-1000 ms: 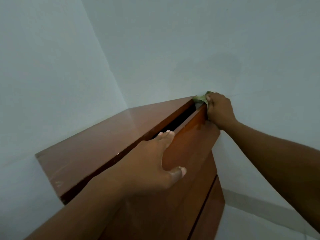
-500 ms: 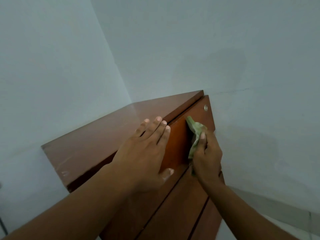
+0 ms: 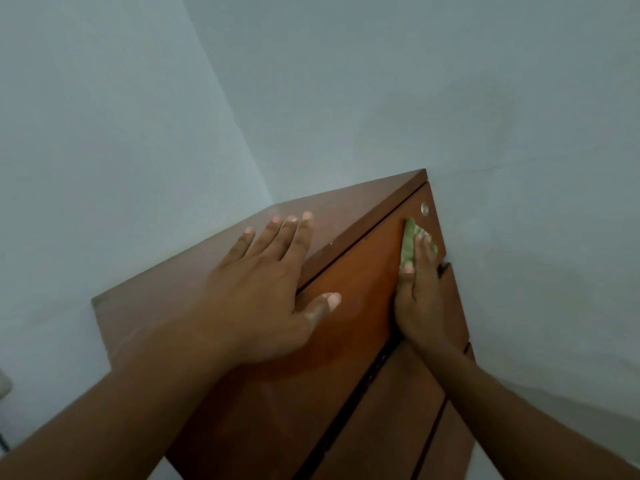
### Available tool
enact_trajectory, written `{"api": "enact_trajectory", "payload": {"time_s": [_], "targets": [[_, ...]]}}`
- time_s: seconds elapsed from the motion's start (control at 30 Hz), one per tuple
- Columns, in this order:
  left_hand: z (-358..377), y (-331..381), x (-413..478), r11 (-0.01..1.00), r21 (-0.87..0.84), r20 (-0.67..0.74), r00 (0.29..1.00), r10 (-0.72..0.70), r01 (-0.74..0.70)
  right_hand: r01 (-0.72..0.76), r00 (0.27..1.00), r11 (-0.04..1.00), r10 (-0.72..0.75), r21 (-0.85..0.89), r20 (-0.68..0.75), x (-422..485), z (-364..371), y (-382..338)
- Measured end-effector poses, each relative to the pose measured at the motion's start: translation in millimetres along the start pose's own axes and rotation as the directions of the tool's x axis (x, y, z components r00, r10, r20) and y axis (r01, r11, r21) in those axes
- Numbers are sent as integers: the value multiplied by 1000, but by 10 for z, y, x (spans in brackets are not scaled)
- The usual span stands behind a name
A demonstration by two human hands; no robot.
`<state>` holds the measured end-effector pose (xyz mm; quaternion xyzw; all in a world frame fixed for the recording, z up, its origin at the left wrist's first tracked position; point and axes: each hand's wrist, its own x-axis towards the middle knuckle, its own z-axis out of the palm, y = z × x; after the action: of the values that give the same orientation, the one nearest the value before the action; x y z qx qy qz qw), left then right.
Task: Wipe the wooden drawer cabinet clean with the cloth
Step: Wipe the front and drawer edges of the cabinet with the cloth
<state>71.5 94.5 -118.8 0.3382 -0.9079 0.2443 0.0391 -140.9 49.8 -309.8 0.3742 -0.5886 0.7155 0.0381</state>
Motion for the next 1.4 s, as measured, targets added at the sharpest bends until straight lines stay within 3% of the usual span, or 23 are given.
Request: {"api": "enact_trajectory", "payload": {"time_s": [0.07, 0.13, 0.2, 0.27, 0.33, 0.47, 0.6, 0.67, 0.8, 0.9, 1.0, 1.07, 1.13, 1.2, 1.27, 1.33, 1.4], "targets": [[9, -13, 16, 1000, -14, -4, 1000, 6, -6, -219, 971, 976, 217, -10, -100, 250, -72, 76], [8, 2, 8, 1000, -12, -17, 1000, 10, -10, -405, 896, 912, 411, 71, -169, 361, -169, -52], [-14, 7, -27, 1000, -20, -31, 999, 8, -9, -390, 895, 912, 408, 131, -180, 232, -247, -352], [-58, -38, -112, 998, -67, -25, 1000, -4, 2, -142, 974, 979, 164, 143, -158, -185, -289, -807], [-107, -153, -284, 992, -122, 51, 998, -25, 31, 186, 980, 971, -173, 149, -99, -708, -235, -1157], [-199, -446, -780, 980, -162, 261, 962, -74, 119, 551, 818, 817, -569, 172, 84, -1416, 17, -1460], [-210, -529, -1016, 976, -163, 293, 951, -94, 147, 730, 631, 673, -732, 123, 258, -1316, 153, -1442], [-172, -521, -983, 981, -151, 254, 964, -82, 123, 754, 610, 651, -743, 85, 275, -1060, 165, -1340], [-114, -525, -922, 986, -128, 197, 977, -77, 104, 484, 861, 875, -472, -17, 190, -378, 152, -1078], [-119, -487, -942, 995, -63, 138, 988, -64, 73, 293, 954, 956, -292, -12, 61, -12, 165, -823], [-97, -371, -880, 1000, 21, 40, 999, -10, 9, 16, 999, 998, -13, 57, -43, 135, 123, -695], [-63, -306, -838, 994, 91, -8, 998, 57, -56, -310, 941, 934, 328, 177, -84, 117, 54, -736], [-38, -284, -818, 984, 154, -28, 995, 100, -95, -453, 869, 849, 489, 272, -79, -84, -58, -923], [-26, -291, -827, 976, 187, -37, 992, 117, -108, -275, 948, 918, 308, 287, -77, -593, -145, -1190], [-13, -315, -839, 969, 208, -53, 988, 143, -129, 76, 996, 961, -83, 264, 15, -1190, -141, -1419], [-19, -329, -833, 959, 233, -66, 981, 183, -164, 347, 899, 920, -382, 183, 214, -1545, -19, -1392], [-27, -335, -789, 943, 272, -47, 976, 211, -191, 454, 842, 887, -459, 86, 282, -1512, 99, -1200]]}}
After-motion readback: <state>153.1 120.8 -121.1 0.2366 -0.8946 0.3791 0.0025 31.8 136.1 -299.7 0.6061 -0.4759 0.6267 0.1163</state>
